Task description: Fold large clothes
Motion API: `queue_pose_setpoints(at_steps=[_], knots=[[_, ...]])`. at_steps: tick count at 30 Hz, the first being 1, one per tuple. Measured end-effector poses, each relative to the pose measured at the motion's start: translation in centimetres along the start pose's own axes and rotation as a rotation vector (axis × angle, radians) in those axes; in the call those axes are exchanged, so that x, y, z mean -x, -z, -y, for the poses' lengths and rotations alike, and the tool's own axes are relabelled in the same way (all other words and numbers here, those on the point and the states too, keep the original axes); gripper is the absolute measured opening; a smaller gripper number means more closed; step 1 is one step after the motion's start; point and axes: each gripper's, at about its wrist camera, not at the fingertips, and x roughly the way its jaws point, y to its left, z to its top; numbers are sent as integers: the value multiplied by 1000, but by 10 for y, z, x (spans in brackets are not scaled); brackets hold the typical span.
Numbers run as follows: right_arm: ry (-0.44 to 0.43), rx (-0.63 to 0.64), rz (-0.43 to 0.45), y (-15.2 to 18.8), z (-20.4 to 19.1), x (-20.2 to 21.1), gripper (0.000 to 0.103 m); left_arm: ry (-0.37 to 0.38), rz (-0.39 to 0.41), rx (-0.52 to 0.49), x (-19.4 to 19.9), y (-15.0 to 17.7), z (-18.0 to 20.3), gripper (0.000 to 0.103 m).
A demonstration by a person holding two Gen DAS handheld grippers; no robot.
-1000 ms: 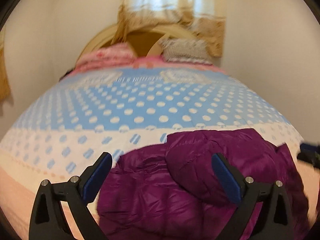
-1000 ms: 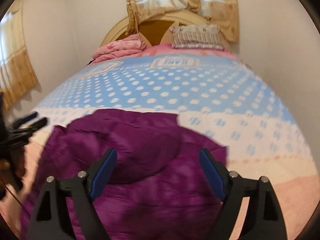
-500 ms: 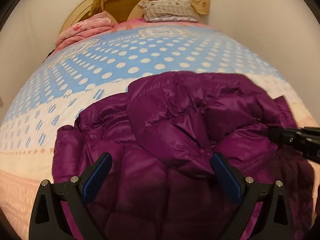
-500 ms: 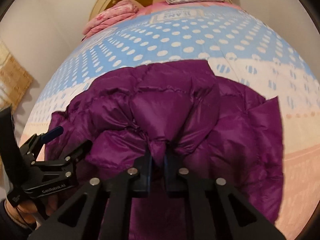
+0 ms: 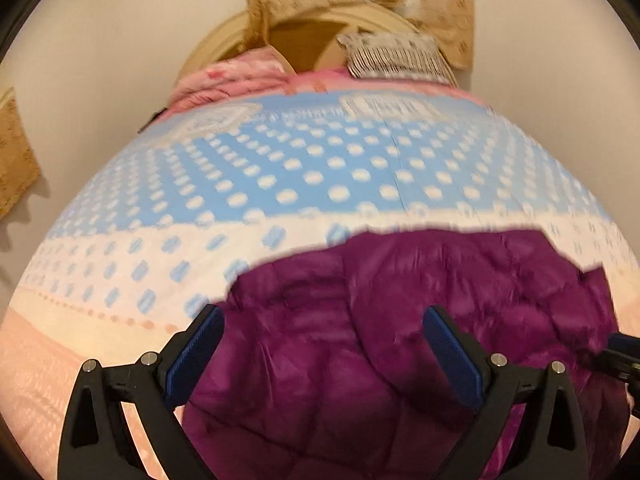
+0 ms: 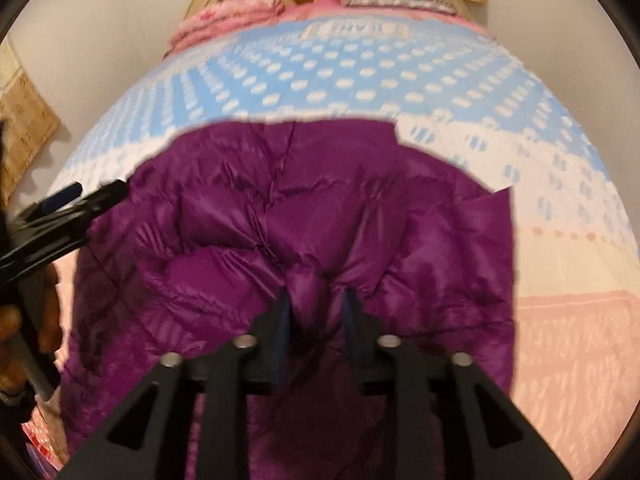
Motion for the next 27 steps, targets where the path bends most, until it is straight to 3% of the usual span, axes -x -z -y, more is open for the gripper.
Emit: queue_pose_setpoints(at_steps=[2,5,7,9,13,17,19,27], knots=[[57,-29,110,-10,0,29,49,-18,38,23,4,-11,1,100],[110,-100,248,-32,-2,42,51,-59,45,76,0,-24,9,100],[117,-133,304,-44,-7,34,48,-113,48,104,-8,-25,18,100],[115,-156,351,-51,-12,14,34,-145,62,105,-18,-19,27,100],[111,-200,288,-46,-13,-46,33,-134,-31,88,-54,5,41,100],[132,-164,222,-24,-12,-79,32,-118,-126,81,-85,24,45,100],[127,-157,217,-19,-8,-85,31,-79,-147,114,-92,27,40,100],[135,-155,198,-20,-10,-96,31,-95,-159,101,-99,29,45,100]])
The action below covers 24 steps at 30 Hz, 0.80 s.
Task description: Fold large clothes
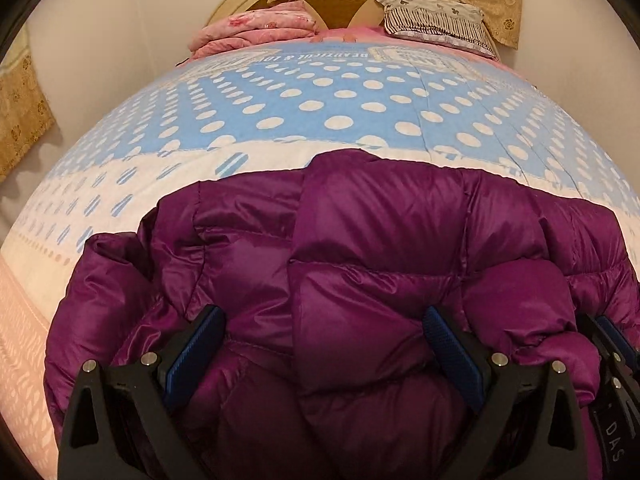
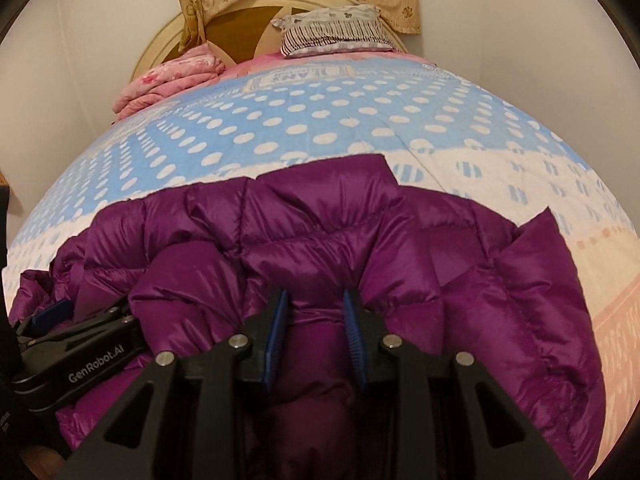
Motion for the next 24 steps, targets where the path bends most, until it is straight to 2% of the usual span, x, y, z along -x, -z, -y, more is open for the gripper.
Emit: queue_pose_setpoints(at_steps=[24], knots=[[77,64,-23,5,-12,-10,32,-38,2,-21,-4,1,5,102]])
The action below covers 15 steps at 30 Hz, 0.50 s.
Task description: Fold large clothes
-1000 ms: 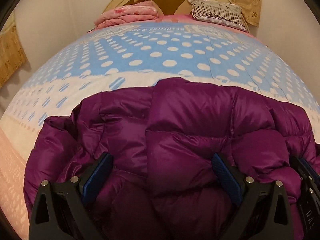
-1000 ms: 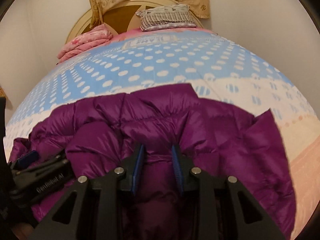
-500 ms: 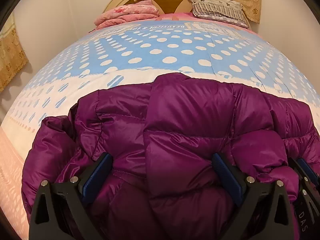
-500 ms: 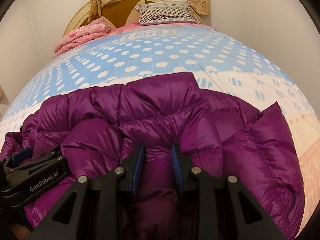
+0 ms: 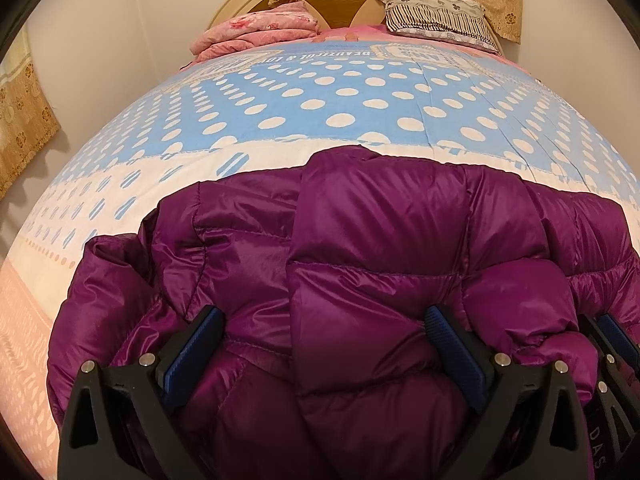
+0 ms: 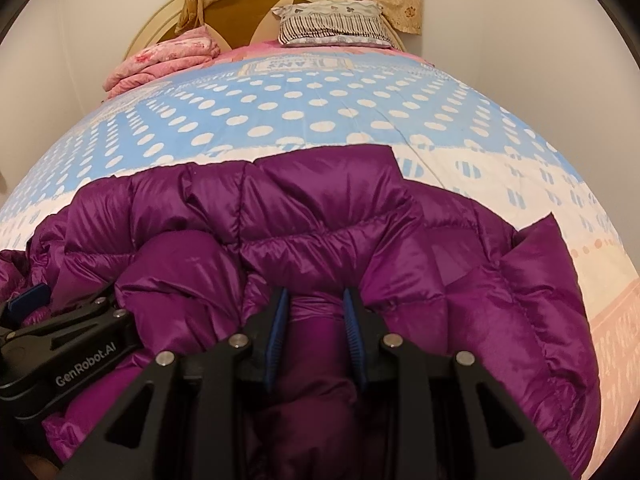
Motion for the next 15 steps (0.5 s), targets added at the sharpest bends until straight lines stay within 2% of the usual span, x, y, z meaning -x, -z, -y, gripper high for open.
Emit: queue_pose_setpoints(at_steps=[8,10,11,13,14,15], knots=[[22,24,-9,-1,-4,-1,32,-7,-4,-4,2,-2,-1,102],[14,27,-16,-2,-4,-1,33,7,-5,23,9,-3,-7,102],[-9,27,-35,-4,-1,1,33,21,-6,54,18,-1,-14,102],[-55,16,-62,-8,6,12,36,107,22,87,42,4,-23,102],[-85,-4,-47,-8,11,26,41,141,43,79,56,10,-25,102],[-94,-5,-26,-7,13,39,50,149,51,64,62,13,-25,102]])
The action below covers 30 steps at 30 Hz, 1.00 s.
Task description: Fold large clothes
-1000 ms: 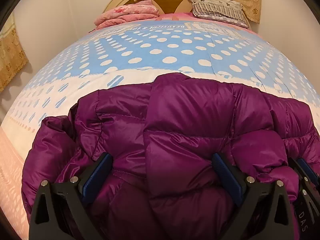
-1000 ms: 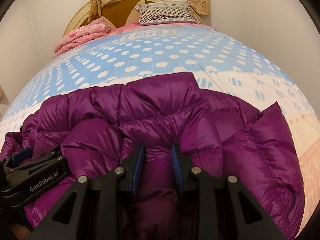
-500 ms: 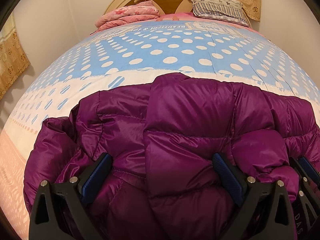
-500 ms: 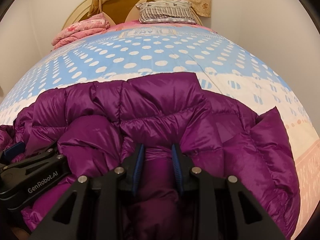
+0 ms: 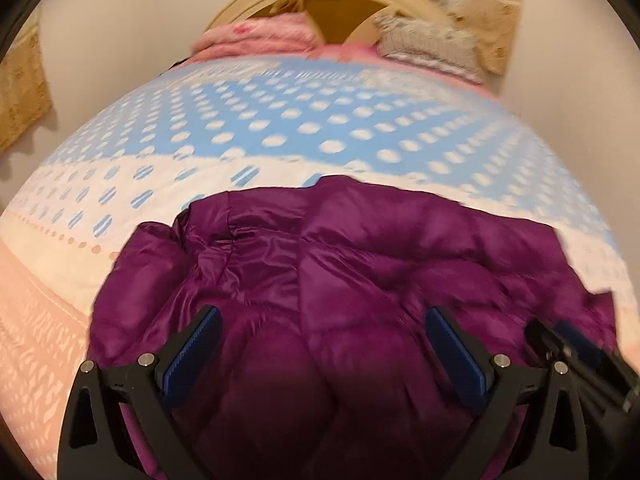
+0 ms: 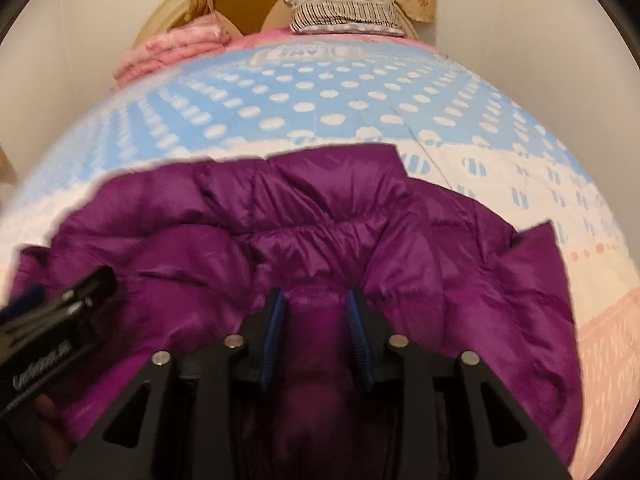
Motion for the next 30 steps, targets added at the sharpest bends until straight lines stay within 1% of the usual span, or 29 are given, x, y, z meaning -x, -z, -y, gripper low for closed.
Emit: queue_pose_setpoints(at_steps=[2,3,4,5,6,7,9,11,14,17,19,20,21,22,23,24,26,28,30], knots=[[-6,29,35,7,-2,20,57,-14,-4,-53,3,11,5,102],[-3,40,32,13,-4,23,57,-46,-26,-80,-3,18,7,102],[2,55,9,19,-7,20,57,-76,-46,-94,-11,22,8,102],[6,77,-34,28,-10,11,57,-93,-60,-91,-18,26,8,102],[15,87,-45,34,-11,5,56,-91,-59,-77,-22,28,6,102],[25,91,-35,37,-11,2,56,-92,-50,-74,-23,29,6,102],[40,103,-25,41,-12,-4,57,-106,-45,-94,-27,32,9,102],[52,115,-13,42,-15,-9,57,-111,-46,-94,-30,32,9,102],[48,107,-10,42,-12,-10,58,-122,-44,-98,-33,33,11,102],[52,122,-19,38,-13,-10,59,-128,-50,-113,-29,30,12,102],[27,121,-39,38,-9,0,59,-123,-61,-110,-13,25,5,102],[6,98,-46,37,-3,11,60,-109,-41,-110,5,25,1,102],[-16,73,-26,39,5,30,68,-85,1,-132,28,26,-3,102],[-26,73,-6,43,9,45,75,-77,39,-160,50,31,-8,102],[-20,101,24,53,16,69,87,-80,75,-184,72,38,-16,102],[-3,123,39,61,21,83,92,-76,97,-201,93,49,-27,102],[42,164,47,90,36,111,92,-53,112,-206,124,75,-53,102],[48,152,16,124,58,131,92,-75,84,-190,145,111,-86,102],[66,125,-18,160,80,150,92,-81,65,-180,160,144,-114,102]])
